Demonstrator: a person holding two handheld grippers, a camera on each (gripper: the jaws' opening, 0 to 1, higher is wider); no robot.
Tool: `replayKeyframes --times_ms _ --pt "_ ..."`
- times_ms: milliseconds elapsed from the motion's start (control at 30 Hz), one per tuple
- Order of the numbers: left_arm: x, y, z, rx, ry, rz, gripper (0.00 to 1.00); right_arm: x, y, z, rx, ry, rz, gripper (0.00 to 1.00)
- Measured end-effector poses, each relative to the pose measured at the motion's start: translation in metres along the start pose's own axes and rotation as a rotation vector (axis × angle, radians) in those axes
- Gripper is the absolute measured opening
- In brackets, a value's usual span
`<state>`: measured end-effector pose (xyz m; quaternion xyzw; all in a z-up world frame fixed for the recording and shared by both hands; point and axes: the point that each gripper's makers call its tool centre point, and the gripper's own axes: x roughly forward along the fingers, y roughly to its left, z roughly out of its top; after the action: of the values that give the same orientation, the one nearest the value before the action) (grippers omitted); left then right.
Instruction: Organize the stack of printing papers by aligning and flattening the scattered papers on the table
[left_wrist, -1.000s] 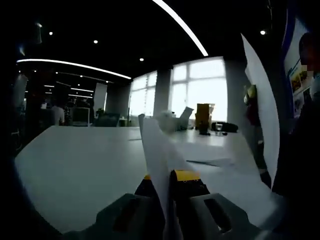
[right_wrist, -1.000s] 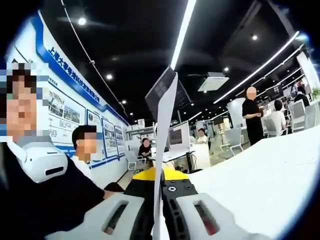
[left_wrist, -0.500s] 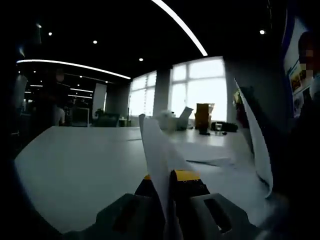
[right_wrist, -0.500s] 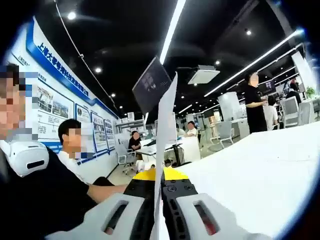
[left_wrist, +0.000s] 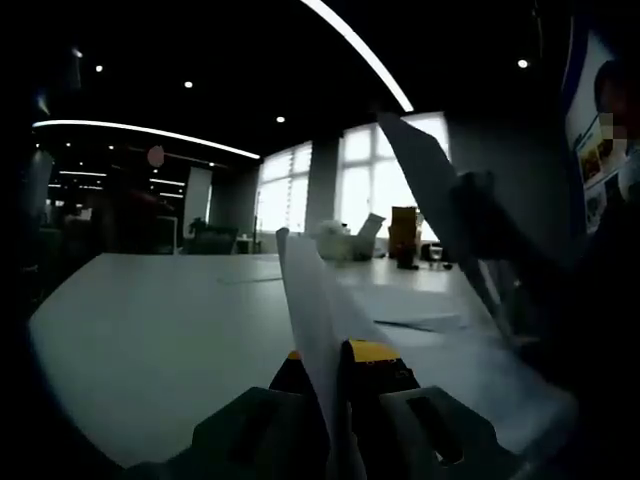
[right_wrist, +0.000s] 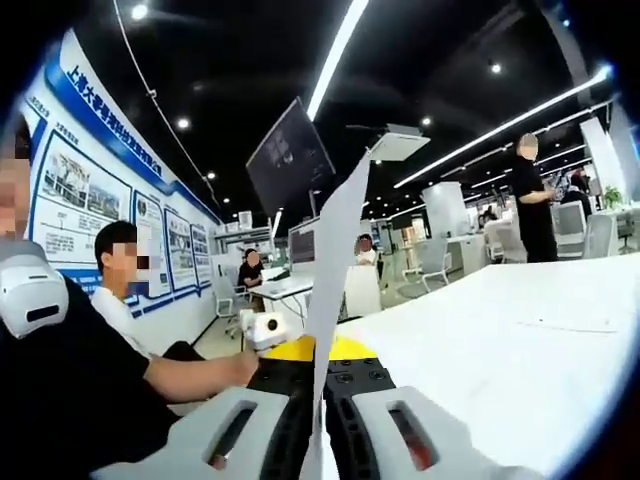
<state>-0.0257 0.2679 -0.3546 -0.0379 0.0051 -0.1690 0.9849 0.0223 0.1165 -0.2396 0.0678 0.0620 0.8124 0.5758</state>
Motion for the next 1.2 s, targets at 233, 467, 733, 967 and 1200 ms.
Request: replayKeyframes --times_ms 233,467,733,967,1200 --pt "0.000 0.000 0.000 0.001 0.000 -0.002 0.06 0.002 -0.012 -0.008 0.004 0.016 -0.034 0.00" --pt "0.000 -0.001 0.000 0.000 -0.003 -0.005 0.06 0.005 -0.025 -0.020 -0.013 0.046 -0.086 0.00" --pt "0.000 -0.003 0.004 -0.009 -0.020 -0.018 0.06 0.009 -0.033 -0.030 -0.015 0.065 -0.112 0.00" --pt "-0.001 -0.001 0.012 -0.073 -0.066 -0.034 0.07 0.016 -0.038 -0.032 -0.025 0.069 -0.110 0.00" --pt "0.002 -0.002 0.013 -0.134 -0.081 -0.066 0.07 0.018 -0.038 -0.038 -0.044 0.085 -0.100 0.00"
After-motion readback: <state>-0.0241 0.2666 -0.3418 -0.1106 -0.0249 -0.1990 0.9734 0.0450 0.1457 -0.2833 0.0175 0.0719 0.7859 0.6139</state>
